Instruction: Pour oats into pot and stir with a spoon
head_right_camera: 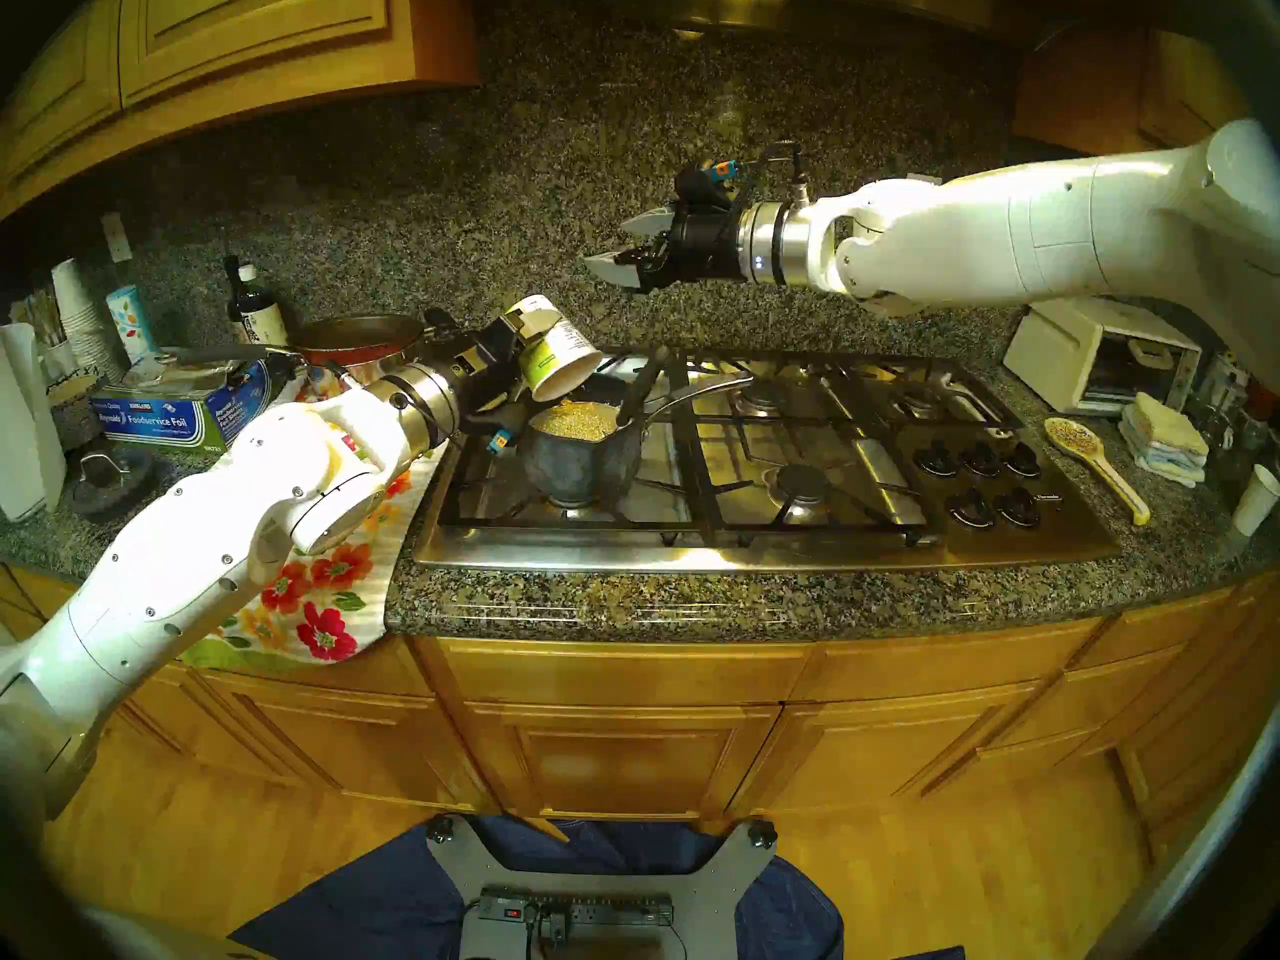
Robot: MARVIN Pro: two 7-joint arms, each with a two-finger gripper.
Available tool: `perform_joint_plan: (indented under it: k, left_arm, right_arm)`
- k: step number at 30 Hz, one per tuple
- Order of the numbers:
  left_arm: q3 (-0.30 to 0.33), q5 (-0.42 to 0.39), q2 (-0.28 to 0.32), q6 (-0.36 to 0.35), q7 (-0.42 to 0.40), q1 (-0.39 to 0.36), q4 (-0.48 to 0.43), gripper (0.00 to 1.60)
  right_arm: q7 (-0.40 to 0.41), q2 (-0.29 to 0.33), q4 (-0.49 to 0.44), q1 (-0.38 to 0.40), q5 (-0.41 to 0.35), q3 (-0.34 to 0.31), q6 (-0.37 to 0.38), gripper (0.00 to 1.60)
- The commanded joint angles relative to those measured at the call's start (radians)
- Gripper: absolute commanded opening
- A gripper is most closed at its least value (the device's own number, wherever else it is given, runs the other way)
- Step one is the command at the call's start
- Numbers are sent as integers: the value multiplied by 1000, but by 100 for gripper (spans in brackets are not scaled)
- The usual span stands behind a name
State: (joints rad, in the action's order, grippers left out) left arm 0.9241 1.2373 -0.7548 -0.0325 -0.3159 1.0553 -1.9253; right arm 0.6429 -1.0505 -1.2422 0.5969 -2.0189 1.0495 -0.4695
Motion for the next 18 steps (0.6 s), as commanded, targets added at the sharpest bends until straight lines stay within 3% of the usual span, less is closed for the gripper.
perform_joint_plan:
  k: [1, 4, 6, 11, 18]
  left_arm:
    - [99, -201, -22, -4, -118, -32, -42, 43]
    - [146, -300, -10, -11, -188, -40, -56, 46]
    - [156, -316, -6, -13, -200, -40, -61, 46]
    - [232, -453, 21, -23, -297, -33, -86, 44]
    - [314, -588, 52, -37, -371, -16, -89, 43]
  right_arm:
    - [0, -2, 13, 35, -4, -20, -5, 160]
    - [0, -2, 13, 35, -4, -20, -5, 160]
    - [0, -2, 13, 35, -4, -20, -5, 160]
    - [0, -2, 13, 36, -4, -20, -5, 160]
    - [0, -2, 13, 36, -4, -20, -5, 160]
